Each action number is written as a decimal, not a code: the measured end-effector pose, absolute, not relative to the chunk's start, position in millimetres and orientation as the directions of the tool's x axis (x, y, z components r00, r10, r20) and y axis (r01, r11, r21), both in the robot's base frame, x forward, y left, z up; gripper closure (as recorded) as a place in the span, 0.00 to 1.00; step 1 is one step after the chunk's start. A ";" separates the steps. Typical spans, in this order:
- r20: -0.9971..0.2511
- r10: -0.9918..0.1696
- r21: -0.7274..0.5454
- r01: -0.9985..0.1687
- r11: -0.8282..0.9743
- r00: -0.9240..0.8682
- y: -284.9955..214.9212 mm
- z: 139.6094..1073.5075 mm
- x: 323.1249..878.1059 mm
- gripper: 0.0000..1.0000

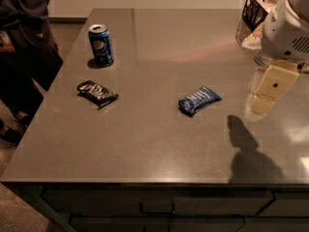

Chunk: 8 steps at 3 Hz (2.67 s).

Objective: Move rxbar chocolate near rxbar blueberry

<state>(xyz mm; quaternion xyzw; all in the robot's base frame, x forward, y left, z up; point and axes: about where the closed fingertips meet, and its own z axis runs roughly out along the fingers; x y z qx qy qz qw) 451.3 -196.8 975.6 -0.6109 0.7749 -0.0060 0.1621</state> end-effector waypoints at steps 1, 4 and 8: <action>-0.319 -0.934 -0.166 -0.961 0.219 -0.158 -145.7 975.7 471.1 0.00; -0.407 -0.896 -0.158 -0.953 0.258 -0.175 16.8 930.4 496.3 0.00; -0.449 -0.854 -0.038 -0.949 0.312 -0.263 132.2 858.8 551.9 0.00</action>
Offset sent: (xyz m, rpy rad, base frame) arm 0.0489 0.1874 -0.0190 0.1745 0.0025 0.0910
